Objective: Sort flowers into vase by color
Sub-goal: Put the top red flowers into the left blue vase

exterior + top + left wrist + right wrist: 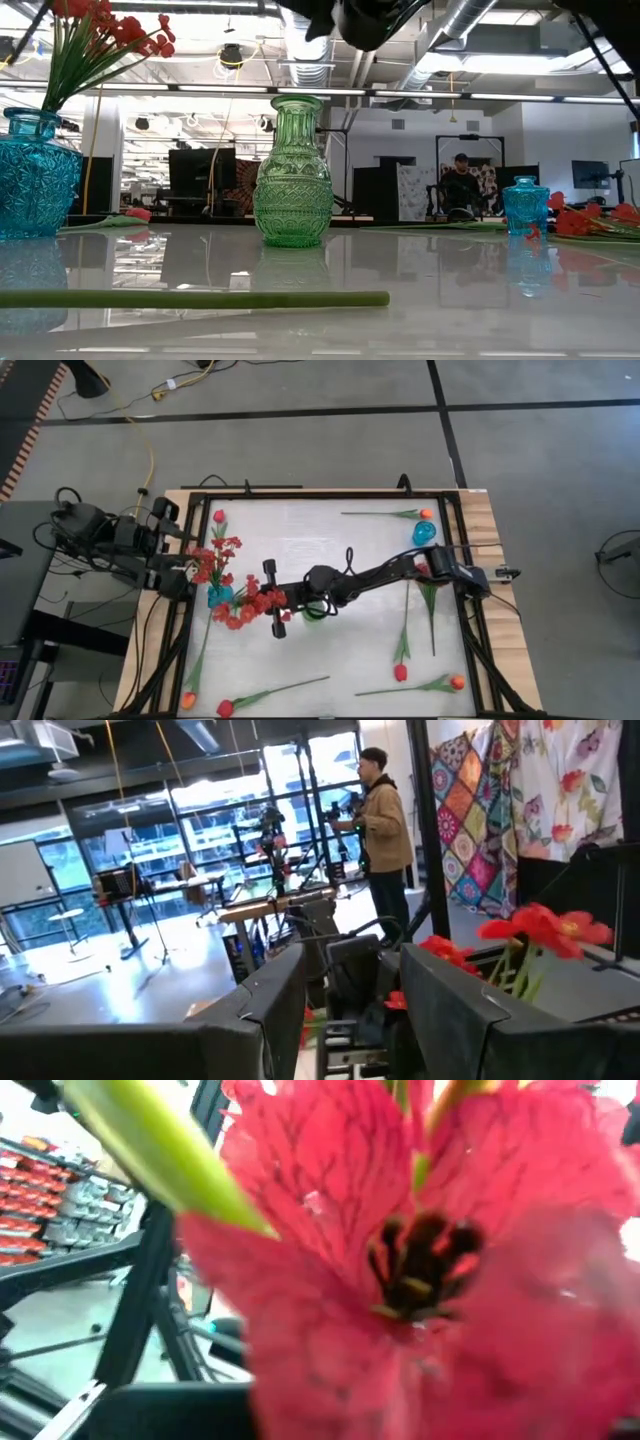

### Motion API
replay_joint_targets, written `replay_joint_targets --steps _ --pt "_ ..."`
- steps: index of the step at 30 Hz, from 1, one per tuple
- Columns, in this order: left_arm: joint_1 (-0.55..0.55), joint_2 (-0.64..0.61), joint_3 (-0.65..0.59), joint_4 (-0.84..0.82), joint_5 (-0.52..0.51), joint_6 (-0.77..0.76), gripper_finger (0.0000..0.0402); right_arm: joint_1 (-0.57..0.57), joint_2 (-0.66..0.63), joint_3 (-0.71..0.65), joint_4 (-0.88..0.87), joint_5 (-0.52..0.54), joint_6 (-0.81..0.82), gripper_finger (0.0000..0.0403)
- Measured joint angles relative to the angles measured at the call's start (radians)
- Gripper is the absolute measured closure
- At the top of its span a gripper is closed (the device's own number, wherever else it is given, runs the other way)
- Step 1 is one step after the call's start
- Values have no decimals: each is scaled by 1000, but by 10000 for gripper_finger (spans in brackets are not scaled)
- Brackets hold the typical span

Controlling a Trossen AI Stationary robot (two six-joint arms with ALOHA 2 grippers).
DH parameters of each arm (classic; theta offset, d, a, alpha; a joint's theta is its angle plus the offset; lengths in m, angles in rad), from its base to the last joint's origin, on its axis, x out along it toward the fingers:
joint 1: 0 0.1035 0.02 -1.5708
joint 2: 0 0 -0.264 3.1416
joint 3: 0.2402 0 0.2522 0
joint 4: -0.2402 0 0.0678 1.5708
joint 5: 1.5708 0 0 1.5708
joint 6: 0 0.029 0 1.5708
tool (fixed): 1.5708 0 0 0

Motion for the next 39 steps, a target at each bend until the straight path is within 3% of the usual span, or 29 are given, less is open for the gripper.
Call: replay_joint_targets --steps 8,30,39 --pt "0 0 -1 -25 -2 0 250 -29 45 67 -79 3 7 369" --pt "0 0 -1 -40 -3 9 250 -82 45 67 -145 1 86 365" --pt "0 0 -1 -54 -3 10 250 -81 45 67 -147 -1 84 342"
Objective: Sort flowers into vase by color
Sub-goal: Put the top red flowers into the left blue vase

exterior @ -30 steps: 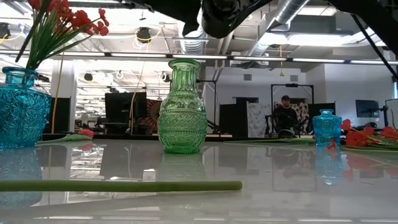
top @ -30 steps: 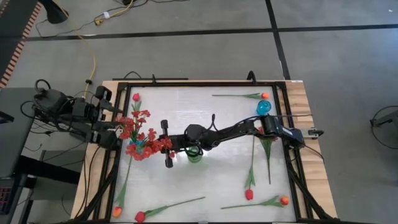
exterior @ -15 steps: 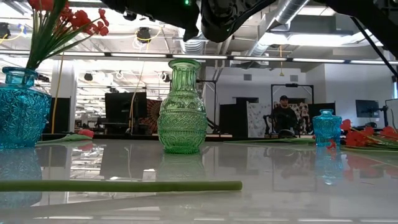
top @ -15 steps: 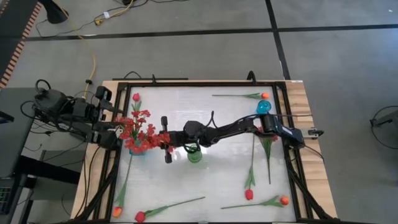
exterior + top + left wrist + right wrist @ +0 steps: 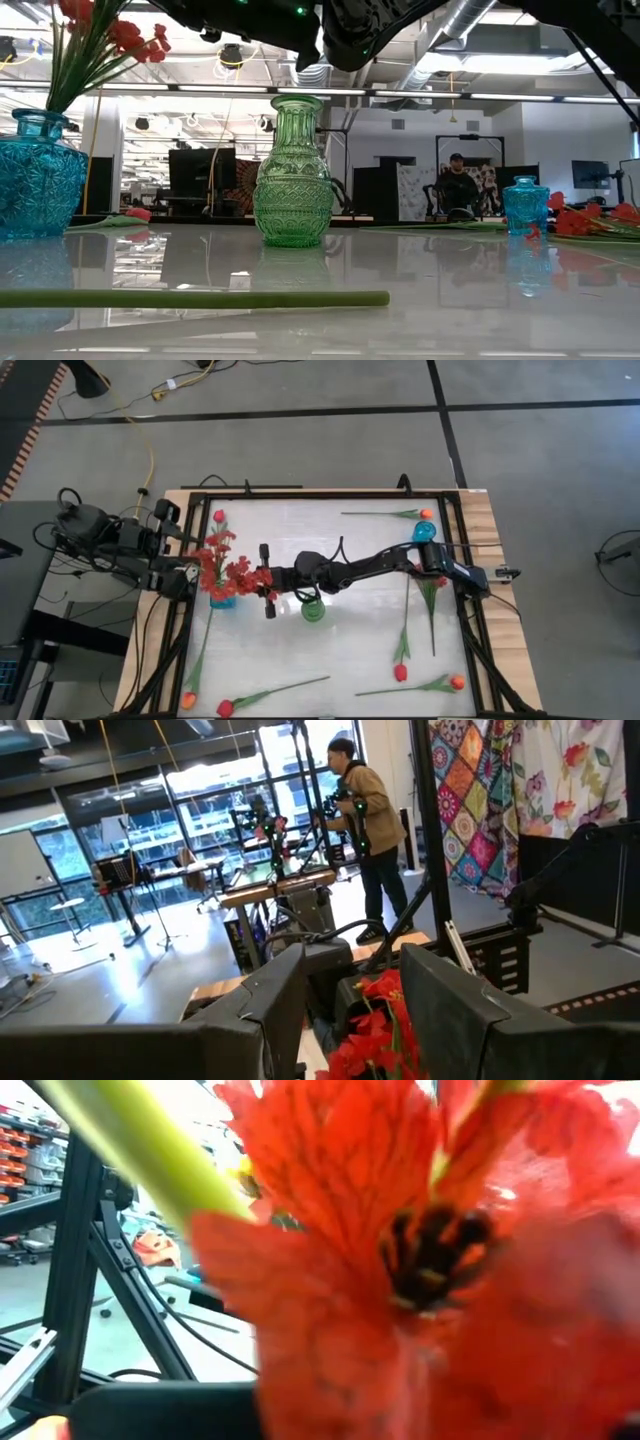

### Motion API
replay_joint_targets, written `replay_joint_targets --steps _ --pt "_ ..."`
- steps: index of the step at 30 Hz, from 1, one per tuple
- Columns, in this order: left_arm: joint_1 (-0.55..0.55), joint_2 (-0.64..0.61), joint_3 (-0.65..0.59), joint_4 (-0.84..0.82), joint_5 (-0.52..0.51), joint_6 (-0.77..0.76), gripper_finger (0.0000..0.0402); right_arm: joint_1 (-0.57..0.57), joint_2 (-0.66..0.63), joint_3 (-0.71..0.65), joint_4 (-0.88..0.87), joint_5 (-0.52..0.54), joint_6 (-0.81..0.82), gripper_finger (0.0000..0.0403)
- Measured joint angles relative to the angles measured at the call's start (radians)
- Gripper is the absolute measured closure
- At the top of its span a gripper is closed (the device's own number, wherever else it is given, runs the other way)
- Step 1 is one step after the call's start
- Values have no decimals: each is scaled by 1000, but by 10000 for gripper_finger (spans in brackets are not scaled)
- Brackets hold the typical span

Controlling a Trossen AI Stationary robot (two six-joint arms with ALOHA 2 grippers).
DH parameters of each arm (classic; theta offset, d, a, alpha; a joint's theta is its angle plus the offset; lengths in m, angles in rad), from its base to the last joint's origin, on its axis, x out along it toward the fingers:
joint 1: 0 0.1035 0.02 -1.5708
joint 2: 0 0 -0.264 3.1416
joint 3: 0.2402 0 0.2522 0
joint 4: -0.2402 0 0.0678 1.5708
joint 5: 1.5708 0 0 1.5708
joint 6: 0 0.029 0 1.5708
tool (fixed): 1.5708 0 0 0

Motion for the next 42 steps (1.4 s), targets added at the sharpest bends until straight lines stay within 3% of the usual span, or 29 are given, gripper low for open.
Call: replay_joint_targets --steps 11,20,29,34,42 --pt "0 0 0 -6 0 -1 250 -26 -1 70 -180 -26 63 296" --pt "0 0 0 -6 0 -2 250 -37 -1 143 -313 -39 113 169" --pt "0 0 0 -11 0 -3 250 -68 -1 275 -662 -38 114 70" --pt "0 0 0 -11 0 -4 250 -90 -1 362 -902 -42 88 48" --pt "0 0 0 -11 0 -4 250 -103 -1 501 -1231 -45 9 47"
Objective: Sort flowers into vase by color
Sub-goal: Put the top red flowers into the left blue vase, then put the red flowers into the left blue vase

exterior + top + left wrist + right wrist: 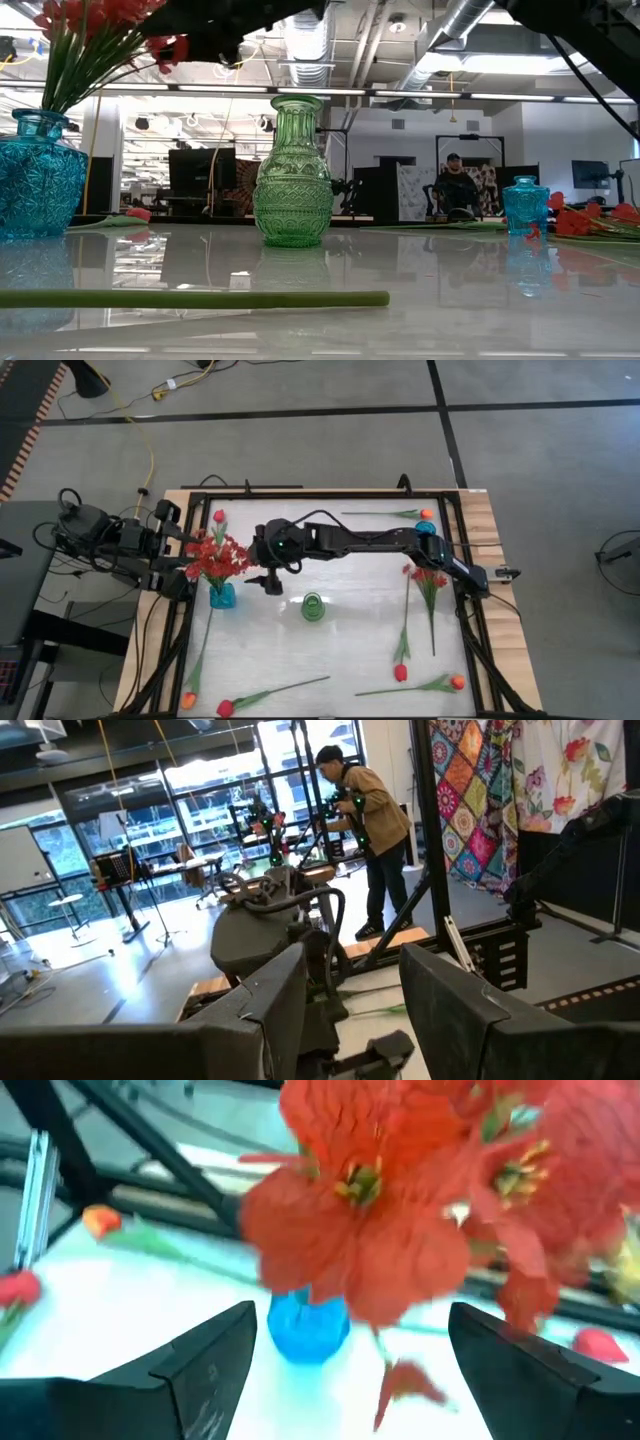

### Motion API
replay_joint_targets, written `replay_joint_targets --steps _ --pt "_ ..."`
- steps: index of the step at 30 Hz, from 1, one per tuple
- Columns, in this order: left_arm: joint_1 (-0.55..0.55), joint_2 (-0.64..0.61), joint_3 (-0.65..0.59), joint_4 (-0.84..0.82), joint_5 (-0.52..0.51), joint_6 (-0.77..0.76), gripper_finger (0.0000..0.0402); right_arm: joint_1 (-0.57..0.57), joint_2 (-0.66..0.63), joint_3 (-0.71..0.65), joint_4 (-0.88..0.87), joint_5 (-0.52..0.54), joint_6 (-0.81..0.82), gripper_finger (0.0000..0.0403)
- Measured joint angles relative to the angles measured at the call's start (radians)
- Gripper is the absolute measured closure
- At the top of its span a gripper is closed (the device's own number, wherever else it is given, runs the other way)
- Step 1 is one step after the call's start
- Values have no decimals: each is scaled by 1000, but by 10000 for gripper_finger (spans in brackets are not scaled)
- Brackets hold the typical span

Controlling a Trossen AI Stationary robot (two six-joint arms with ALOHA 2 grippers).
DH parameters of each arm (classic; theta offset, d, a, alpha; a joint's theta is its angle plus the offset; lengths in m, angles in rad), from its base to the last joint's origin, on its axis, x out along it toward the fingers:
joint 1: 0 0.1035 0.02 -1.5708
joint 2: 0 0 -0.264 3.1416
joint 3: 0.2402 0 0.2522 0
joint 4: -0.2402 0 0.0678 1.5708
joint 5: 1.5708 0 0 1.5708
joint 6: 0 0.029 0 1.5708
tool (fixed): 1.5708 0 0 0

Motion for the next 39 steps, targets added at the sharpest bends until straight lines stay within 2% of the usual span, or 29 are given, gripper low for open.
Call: replay_joint_targets --steps 6,17,23,31,33,36,39 --pt "0 0 0 -7 0 0 250 -14 0 89 -228 1 -51 48" --pt "0 0 0 -51 0 0 250 -82 -115 81 -401 34 -55 49" --pt "0 4 0 -53 -2 4 250 -114 -189 81 -586 35 -27 49" --pt "0 52 -39 -34 -151 20 250 -155 -247 81 -930 33 6 52" --pt "0 66 -44 -32 -156 20 250 -178 -257 81 -978 43 28 58" --pt "0 80 -51 -33 -155 23 250 -217 -291 42 -1031 57 66 69" --pt "0 88 -51 -37 -155 23 250 -248 -366 -71 -1031 62 113 79"
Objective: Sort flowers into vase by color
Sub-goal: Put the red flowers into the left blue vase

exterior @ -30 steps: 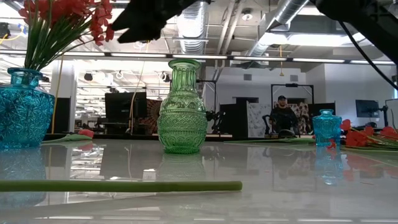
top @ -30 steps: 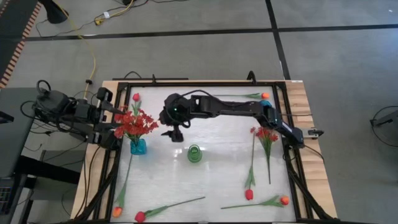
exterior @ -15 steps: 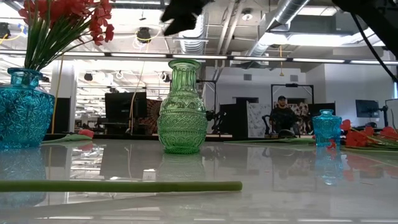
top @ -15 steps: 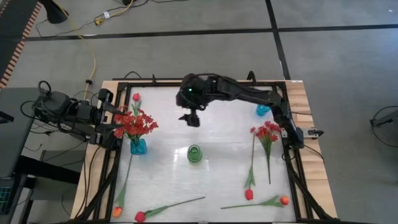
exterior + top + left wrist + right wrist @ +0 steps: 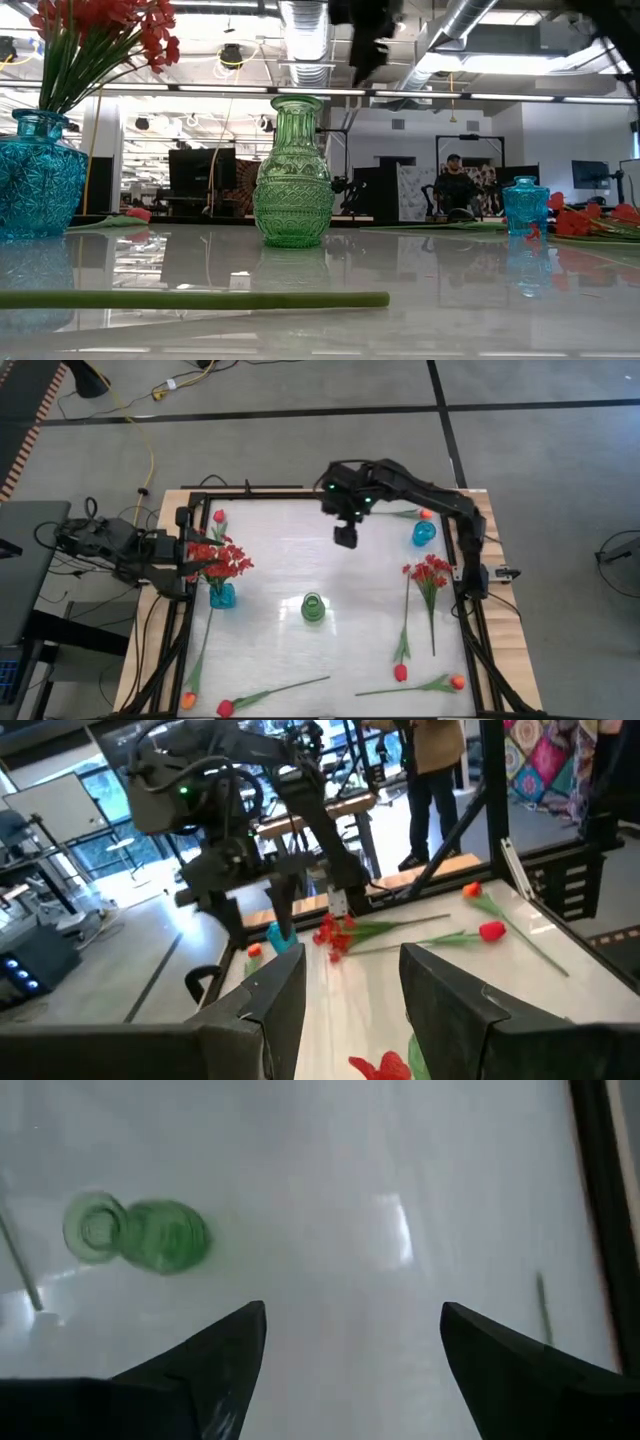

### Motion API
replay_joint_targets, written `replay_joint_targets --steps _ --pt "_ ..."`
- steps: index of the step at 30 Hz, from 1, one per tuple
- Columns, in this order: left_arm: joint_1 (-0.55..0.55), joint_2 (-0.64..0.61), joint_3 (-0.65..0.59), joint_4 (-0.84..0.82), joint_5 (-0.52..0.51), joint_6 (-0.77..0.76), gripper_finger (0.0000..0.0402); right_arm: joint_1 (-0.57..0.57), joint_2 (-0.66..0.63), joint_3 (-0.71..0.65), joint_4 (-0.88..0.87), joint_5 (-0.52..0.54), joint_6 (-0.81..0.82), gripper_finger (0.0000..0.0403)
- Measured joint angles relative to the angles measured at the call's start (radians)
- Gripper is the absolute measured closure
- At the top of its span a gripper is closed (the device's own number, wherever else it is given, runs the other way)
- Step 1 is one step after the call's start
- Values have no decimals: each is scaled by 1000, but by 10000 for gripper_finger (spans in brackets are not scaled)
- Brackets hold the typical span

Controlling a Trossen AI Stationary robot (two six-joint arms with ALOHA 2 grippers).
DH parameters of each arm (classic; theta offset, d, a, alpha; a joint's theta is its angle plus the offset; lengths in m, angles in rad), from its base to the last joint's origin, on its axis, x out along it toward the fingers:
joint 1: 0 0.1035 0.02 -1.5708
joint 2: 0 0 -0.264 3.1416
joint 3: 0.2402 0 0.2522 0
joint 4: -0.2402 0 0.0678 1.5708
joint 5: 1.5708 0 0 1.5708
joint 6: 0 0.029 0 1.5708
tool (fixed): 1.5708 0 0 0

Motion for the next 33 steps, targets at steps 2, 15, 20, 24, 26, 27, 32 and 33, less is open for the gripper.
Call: replay_joint_targets --steps 2,15,20,24,26,27,32,33 --pt "0 0 0 0 0 6 250 -9 -77 -106 17 20 42 82" --pt "0 14 0 36 -2 69 250 235 -645 -820 139 287 819 83" --pt "0 23 0 94 -6 93 250 362 -719 -1034 147 285 1129 83" --pt "0 30 0 125 -22 103 250 426 -707 -1159 156 259 1286 83" --pt "0 30 0 131 -26 103 250 456 -687 -1202 154 240 1348 83" --pt "0 30 0 136 -27 103 250 473 -678 -1221 153 232 1377 83" --pt "0 31 0 138 -28 101 250 533 -629 -1293 148 215 1506 83" --pt "0 31 0 138 -28 101 250 542 -619 -1306 148 207 1527 83"
